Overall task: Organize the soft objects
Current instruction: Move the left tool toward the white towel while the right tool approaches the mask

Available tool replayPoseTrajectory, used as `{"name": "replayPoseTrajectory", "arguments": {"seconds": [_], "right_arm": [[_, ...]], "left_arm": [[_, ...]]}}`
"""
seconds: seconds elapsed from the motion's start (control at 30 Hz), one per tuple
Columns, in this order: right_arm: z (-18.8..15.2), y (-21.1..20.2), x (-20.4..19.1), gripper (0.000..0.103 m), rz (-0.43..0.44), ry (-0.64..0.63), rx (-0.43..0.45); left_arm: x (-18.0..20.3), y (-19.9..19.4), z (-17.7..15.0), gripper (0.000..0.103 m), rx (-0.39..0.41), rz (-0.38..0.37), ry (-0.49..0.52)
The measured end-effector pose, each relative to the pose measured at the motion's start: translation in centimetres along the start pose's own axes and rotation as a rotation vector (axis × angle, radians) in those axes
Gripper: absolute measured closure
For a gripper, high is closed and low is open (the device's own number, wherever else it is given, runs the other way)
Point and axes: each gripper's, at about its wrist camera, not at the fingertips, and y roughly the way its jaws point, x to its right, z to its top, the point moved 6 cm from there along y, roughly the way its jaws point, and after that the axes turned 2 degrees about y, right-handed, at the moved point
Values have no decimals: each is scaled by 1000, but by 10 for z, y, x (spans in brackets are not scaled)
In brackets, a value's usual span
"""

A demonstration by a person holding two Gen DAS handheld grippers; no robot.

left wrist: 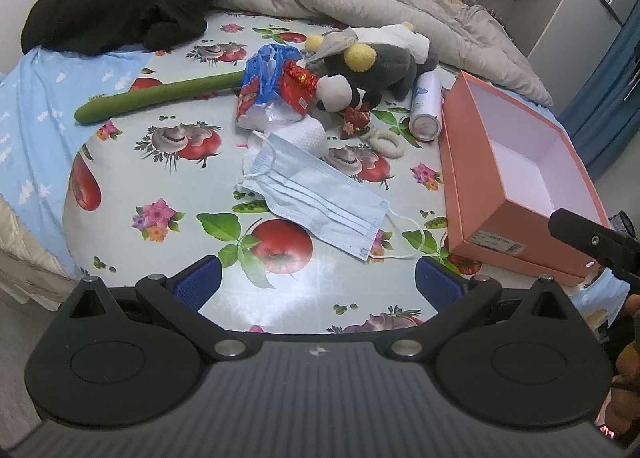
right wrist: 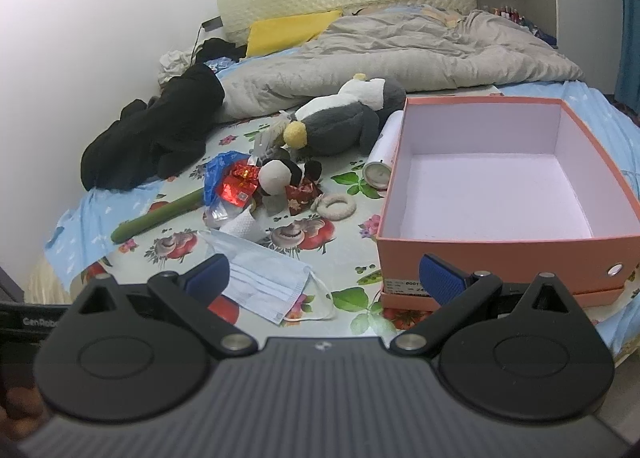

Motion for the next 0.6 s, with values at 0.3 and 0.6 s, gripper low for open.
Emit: {"name": "replayPoseTrajectory", "arguments": {"seconds": [0.3,0.6], "right_arm": [[-5,7,17,0,-6,38,12],[-3,28,39,0,-5,56,12]], "left_arm": [[0,21,-8,0,-30,-5,-6],[8,54,-4,0,-28,-4,-83]]}}
